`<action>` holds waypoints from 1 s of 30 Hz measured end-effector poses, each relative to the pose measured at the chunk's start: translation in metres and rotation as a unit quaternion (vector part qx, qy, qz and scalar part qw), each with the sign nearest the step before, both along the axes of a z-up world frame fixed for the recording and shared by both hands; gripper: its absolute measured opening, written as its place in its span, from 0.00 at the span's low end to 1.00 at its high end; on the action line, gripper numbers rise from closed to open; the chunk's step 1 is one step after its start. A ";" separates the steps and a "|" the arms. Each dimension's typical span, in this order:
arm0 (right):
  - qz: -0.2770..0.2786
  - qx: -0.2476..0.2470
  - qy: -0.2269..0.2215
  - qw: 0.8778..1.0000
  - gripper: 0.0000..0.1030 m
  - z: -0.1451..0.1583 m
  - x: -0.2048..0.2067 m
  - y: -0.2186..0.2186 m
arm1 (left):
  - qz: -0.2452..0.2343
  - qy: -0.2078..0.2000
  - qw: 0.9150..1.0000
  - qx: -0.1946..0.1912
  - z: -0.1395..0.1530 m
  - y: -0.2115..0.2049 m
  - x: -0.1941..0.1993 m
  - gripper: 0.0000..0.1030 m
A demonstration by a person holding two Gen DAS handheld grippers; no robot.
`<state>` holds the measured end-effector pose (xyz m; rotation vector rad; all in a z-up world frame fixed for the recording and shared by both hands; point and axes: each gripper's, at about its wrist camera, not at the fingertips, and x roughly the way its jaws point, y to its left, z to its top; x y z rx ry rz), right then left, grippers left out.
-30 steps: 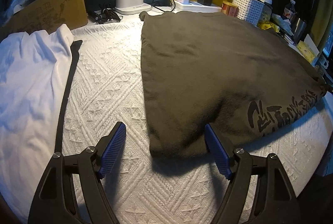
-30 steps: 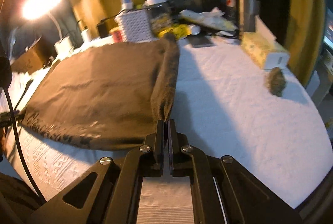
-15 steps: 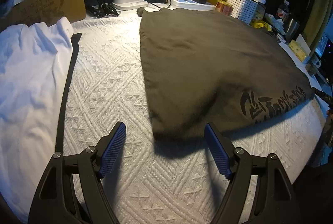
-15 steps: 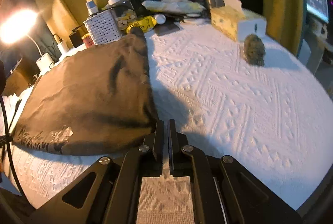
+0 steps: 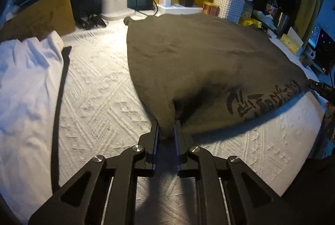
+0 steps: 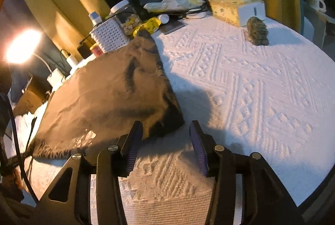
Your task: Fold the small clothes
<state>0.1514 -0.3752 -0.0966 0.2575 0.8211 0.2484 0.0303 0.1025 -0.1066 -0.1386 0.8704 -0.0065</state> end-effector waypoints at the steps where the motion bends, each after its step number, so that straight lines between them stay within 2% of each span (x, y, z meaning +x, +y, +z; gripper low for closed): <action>1: -0.001 -0.001 -0.001 1.000 0.48 -0.001 0.000 0.003 | 0.002 -0.004 1.000 -0.001 0.002 0.001 0.000 0.10; 2: -0.003 -0.004 -0.001 1.000 0.48 -0.002 0.000 0.006 | 0.003 -0.008 1.000 -0.001 0.004 0.001 -0.002 0.09; 3: 0.000 -0.012 -0.005 1.000 0.32 -0.002 0.001 0.011 | 0.004 -0.012 1.000 0.000 0.007 0.000 -0.002 0.09; 4: 0.007 -0.019 -0.002 1.000 0.06 -0.004 0.003 0.015 | 0.004 -0.016 1.000 0.000 0.010 0.000 -0.003 0.09; 8: 0.011 -0.034 0.000 0.999 0.06 -0.003 0.003 0.018 | -0.004 -0.022 1.000 -0.005 0.019 0.002 -0.006 0.09; 11: 0.015 -0.058 -0.012 0.998 0.06 0.005 -0.005 0.020 | -0.018 -0.012 1.000 0.005 0.017 -0.001 -0.011 0.09; 16: 0.025 -0.126 -0.020 0.992 0.06 0.010 -0.023 0.035 | -0.022 0.001 1.000 -0.003 0.009 0.001 -0.025 0.09; 20: 0.028 -0.160 -0.025 0.986 0.06 0.010 -0.036 0.042 | -0.028 0.005 1.000 -0.006 0.008 0.000 -0.033 0.09; 30: 0.019 -0.181 -0.030 0.983 0.06 0.012 -0.064 0.042 | -0.050 0.007 0.999 0.007 0.009 -0.007 -0.050 0.09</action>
